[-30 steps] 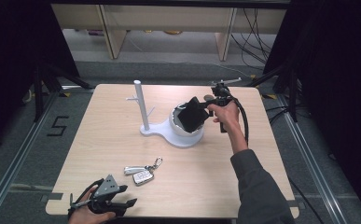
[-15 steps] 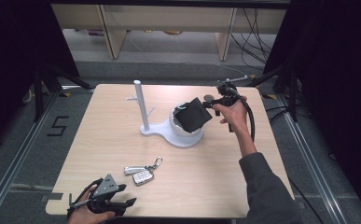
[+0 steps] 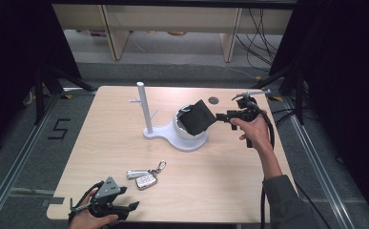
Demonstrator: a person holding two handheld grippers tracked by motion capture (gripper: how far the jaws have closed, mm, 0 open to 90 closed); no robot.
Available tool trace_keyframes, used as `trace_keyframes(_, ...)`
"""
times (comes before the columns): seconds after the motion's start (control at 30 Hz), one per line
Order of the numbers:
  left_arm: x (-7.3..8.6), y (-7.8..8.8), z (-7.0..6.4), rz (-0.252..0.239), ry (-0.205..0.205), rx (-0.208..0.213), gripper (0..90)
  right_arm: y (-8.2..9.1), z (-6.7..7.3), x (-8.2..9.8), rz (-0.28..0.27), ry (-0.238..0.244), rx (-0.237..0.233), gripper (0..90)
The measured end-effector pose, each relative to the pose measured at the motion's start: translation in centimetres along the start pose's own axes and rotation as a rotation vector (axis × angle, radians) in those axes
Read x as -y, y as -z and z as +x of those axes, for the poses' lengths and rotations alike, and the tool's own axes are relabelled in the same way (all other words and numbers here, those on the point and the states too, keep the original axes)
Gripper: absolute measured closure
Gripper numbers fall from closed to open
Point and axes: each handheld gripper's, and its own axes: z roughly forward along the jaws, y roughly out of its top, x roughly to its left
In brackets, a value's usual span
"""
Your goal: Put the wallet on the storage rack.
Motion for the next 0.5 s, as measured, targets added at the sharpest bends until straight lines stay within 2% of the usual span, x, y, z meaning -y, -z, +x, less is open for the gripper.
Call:
trace_keyframes(0.03, 0.0, 0.0, 0.1, 0.002, -0.012, -0.003, 27.5, 0.2, 0.1, 0.4, 0.003, -0.002, 0.002, 39.8)
trace_keyframes(0.07, 0.0, -0.1, 0.1, -0.004, -0.004, -0.003, 26.9, 0.3, 0.3, 0.8, 0.002, -0.012, 0.0, 38.6)
trace_keyframes(0.1, 0.0, -0.1, 0.0, -0.006, -0.001, -0.001, 26.4, 0.5, 0.1, 1.2, -0.009, 0.02, -0.004, 38.0)
trace_keyframes(0.13, 0.0, 0.0, 0.0, -0.004, 0.0, -0.003, 26.1, 0.6, 0.4, 1.6, -0.01, 0.002, -0.011, 37.7)
trace_keyframes(0.17, 0.0, 0.0, 0.0, 0.0, 0.009, -0.013, 25.9, 0.7, 0.4, 2.0, -0.015, 0.025, -0.018, 37.1)
trace_keyframes(0.23, 0.0, 0.1, 0.0, -0.002, 0.008, -0.014, 25.7, 1.0, 0.8, 2.9, -0.021, 0.03, -0.027, 36.5)
trace_keyframes(0.27, 0.0, 0.1, 0.0, -0.003, 0.008, -0.015, 25.6, 1.1, 1.2, 3.3, -0.006, 0.006, -0.031, 35.9)
trace_keyframes(0.3, 0.0, 0.1, 0.0, -0.003, 0.008, -0.017, 25.5, 1.1, 1.0, 3.6, -0.011, 0.041, -0.037, 35.5)
trace_keyframes(0.33, 0.0, 0.1, 0.0, -0.007, 0.011, -0.023, 25.4, 1.1, 1.2, 4.1, 0.0, 0.044, -0.032, 34.6)
trace_keyframes(0.37, 0.0, 0.1, 0.0, -0.006, 0.009, -0.026, 25.4, 1.1, 1.7, 4.6, 0.016, -0.001, -0.044, 34.0)
trace_keyframes(0.4, -0.1, 0.1, 0.0, -0.006, 0.006, -0.026, 25.4, 1.1, 1.6, 5.0, 0.003, 0.026, -0.044, 33.9)
trace_keyframes(0.5, -0.1, 0.1, 0.2, 0.001, 0.0, -0.024, 25.2, 1.1, 1.9, 6.3, 0.006, 0.024, -0.044, 33.3)
